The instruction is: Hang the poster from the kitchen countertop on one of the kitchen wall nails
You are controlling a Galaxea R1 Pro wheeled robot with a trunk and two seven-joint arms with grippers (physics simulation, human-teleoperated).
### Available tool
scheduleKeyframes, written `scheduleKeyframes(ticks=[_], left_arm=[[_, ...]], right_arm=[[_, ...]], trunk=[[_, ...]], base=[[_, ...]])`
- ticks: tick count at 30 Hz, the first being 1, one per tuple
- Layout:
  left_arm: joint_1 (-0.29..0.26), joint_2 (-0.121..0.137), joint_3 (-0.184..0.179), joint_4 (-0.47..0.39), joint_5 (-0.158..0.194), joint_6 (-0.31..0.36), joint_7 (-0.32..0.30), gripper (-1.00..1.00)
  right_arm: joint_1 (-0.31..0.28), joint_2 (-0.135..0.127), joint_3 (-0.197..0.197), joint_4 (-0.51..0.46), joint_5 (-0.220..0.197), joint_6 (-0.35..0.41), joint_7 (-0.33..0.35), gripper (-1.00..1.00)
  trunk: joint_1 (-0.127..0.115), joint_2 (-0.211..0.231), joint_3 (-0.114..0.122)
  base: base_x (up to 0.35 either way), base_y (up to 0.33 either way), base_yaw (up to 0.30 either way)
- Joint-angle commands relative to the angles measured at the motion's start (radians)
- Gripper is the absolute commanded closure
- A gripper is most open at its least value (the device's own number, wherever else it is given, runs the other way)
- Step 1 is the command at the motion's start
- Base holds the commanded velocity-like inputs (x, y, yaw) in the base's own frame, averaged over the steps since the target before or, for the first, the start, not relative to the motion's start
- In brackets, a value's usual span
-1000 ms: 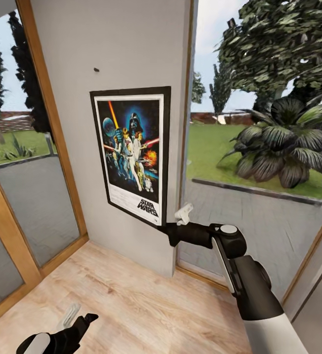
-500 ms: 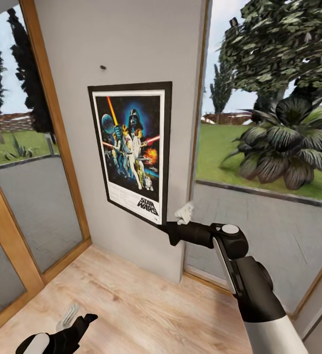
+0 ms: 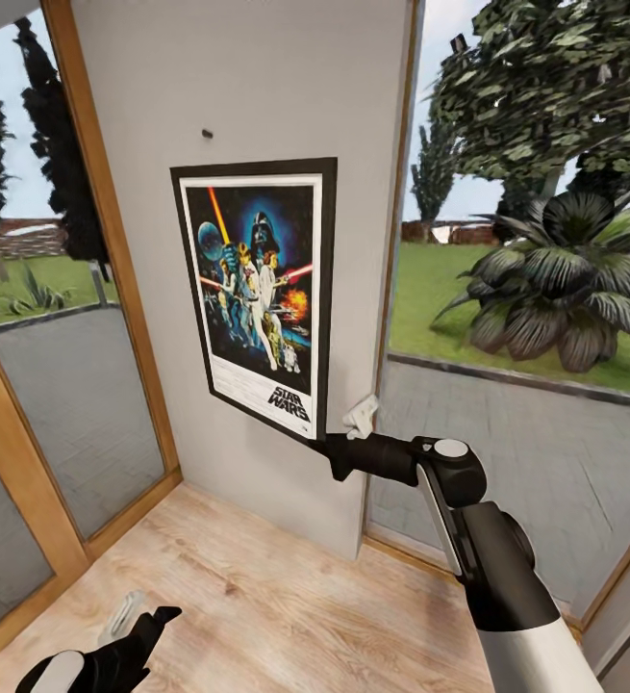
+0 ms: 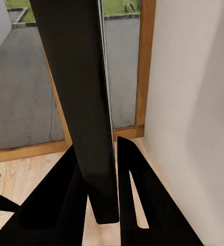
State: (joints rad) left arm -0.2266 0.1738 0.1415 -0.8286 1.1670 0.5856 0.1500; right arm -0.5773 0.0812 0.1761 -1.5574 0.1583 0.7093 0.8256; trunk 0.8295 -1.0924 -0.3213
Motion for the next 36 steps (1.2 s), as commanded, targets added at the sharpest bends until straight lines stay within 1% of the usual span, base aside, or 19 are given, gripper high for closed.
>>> scheduleKeyframes(ticks=[1,36], left_arm=[[0.0,0.0,0.003,-0.002,0.01,0.005,0.009,-1.0],[0.001,0.004,0.006,0.008,0.007,-0.002,0.01,-1.0]], right_arm=[[-0.001,0.001,-0.001,-0.001,0.009,0.007,0.011,1.0],[0.0,-0.002,-0.001,-0.001,0.006,0.007,0.021,1.0]], trunk=[[-0.004,0.006,0.002],[-0.138,0.251,0.112]], base=[[0.001,0.002,0.0],[0.0,0.0,0.0]])
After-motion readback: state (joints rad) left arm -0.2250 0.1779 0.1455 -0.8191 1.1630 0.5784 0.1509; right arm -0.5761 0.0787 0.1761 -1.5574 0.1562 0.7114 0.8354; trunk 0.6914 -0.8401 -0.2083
